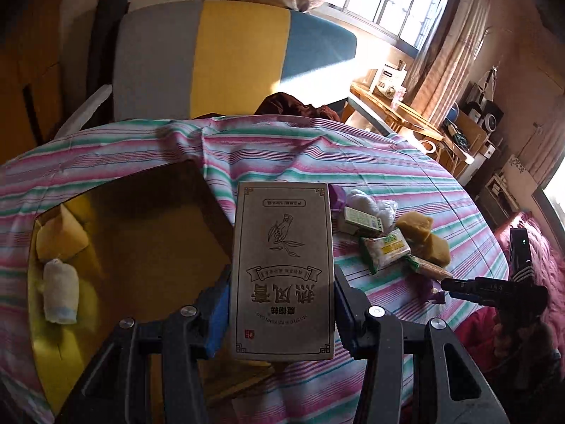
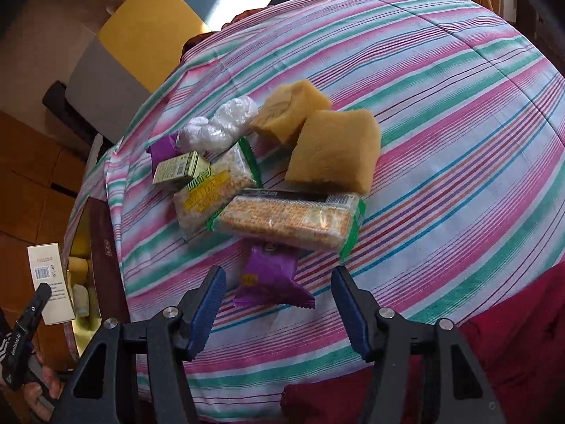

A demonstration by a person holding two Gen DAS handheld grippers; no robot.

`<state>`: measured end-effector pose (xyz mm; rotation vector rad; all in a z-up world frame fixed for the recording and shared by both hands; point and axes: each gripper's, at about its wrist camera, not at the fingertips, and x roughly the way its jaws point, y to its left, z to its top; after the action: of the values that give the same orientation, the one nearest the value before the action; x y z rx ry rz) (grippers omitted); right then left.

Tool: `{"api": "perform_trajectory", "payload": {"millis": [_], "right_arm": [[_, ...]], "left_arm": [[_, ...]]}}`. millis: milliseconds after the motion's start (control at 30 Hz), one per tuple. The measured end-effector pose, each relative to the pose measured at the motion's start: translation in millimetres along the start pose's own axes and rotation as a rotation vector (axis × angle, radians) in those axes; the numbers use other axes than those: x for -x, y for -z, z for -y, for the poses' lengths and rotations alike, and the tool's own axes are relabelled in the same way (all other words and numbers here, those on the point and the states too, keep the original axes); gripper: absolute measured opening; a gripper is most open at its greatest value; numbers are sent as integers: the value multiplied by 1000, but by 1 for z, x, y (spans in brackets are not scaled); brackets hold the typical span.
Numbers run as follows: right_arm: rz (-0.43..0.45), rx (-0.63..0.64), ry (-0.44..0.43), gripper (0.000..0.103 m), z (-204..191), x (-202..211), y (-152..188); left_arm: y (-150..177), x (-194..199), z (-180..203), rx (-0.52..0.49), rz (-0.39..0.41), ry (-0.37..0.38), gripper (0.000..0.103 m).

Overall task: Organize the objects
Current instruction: 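Carry the cream box toward the tray with the left tool while the right tool grasps the purple snack packet, then lower the cream box into the tray and open the left tool while the right tool carries the packet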

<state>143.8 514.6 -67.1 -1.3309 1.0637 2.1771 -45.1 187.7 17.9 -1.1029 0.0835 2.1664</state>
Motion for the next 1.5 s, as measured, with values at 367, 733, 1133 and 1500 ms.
{"api": "perform_trajectory", "payload": {"millis": [367,733,1133,1500], "right_arm": [[-47,235,187,35,-36,-39,7],[-39,332,206,35,-49,-38,17],[-32,415,217,34,-60,-36,22],[-43,484,172,32,-72,-36,28]], "left_arm": [[55,76,-149,323,62,-240,52],[89,80,-168,365,16,-262,51],[89,25,-162,278,-50,-398,52],[97,41,-146,236,6,-475,55]]}}
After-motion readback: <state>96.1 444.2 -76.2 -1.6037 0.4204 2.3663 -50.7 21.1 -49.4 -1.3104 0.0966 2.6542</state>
